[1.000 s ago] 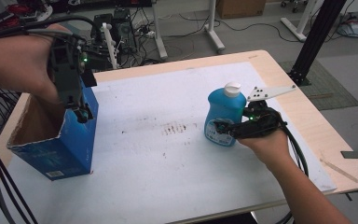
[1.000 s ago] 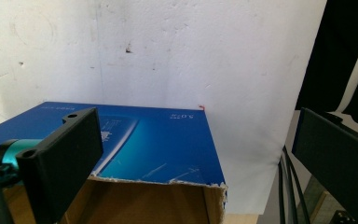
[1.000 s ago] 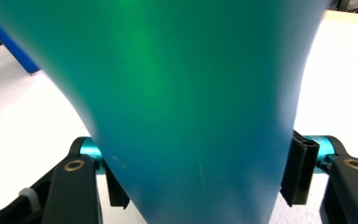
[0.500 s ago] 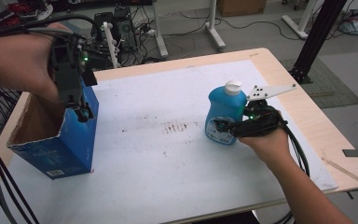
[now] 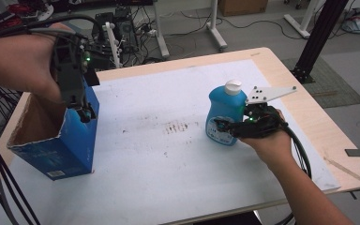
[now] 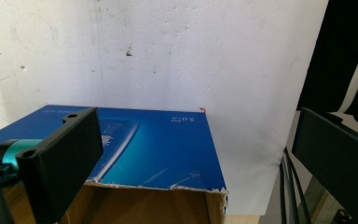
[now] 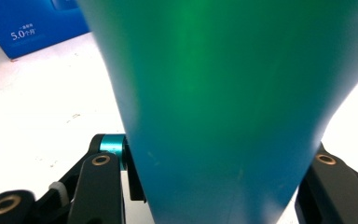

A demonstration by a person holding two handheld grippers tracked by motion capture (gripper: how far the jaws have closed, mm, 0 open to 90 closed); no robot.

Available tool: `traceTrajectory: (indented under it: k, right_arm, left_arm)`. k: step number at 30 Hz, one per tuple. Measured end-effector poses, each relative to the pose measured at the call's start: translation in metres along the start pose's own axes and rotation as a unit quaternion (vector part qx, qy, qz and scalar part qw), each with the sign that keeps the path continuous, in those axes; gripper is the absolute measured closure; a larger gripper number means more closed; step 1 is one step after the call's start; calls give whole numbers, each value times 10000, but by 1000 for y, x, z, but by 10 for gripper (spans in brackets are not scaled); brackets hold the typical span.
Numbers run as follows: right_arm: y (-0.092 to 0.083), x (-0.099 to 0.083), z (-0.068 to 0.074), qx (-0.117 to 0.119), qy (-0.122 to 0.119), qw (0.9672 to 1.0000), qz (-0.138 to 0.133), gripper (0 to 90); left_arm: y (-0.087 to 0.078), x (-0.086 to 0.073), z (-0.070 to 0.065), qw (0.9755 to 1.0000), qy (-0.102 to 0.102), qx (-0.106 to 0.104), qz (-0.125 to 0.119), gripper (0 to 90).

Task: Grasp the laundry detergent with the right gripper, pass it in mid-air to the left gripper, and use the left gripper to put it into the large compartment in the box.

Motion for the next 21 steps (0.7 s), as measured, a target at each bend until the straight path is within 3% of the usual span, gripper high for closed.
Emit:
traceTrajectory:
  k: [14, 21]
  right_arm:
    - [-11, 27, 16, 316, -330, 9990, -26, 469]
    - [-16, 46, 31, 604, -558, 9966, 103, 469]
  left_arm:
    - [-2, 5, -2, 10000, 46, 22, -70, 17]
    - [-10, 11, -10, 9998, 171, 88, -112, 17]
Point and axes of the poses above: each handheld gripper's, and its own axes: y roughly forward along the jaws, x roughly out of its top, z roughly to its left, the point moved 4 cm from there along y, roughly forward along the jaws, and after that the axes turned 5 degrees about z, right-handed, at the moved point
